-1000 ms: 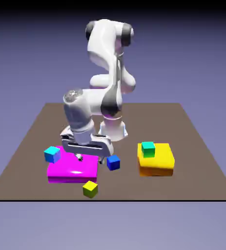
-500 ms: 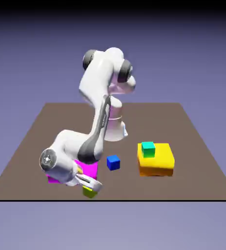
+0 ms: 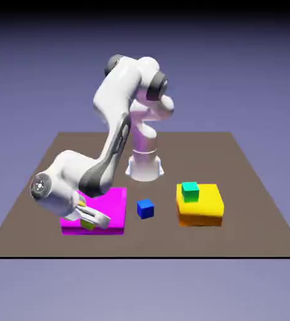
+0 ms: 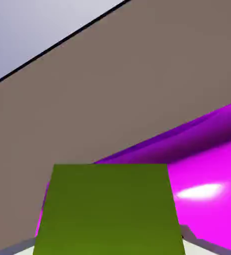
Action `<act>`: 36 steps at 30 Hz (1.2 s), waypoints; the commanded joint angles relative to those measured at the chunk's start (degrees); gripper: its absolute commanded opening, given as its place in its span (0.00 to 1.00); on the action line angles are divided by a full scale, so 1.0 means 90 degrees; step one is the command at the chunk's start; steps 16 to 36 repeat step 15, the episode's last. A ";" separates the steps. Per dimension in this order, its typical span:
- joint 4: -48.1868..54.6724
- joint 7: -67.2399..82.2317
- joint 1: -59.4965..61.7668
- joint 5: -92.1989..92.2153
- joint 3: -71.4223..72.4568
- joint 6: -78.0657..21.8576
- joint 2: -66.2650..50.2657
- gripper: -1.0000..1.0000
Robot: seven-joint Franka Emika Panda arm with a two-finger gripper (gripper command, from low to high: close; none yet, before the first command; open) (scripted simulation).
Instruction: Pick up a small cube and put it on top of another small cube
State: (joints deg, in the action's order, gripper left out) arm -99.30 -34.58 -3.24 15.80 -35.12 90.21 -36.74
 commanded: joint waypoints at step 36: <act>-0.1493 0.1234 -0.0226 -0.0590 -0.1092 0.0577 0.0688 1.00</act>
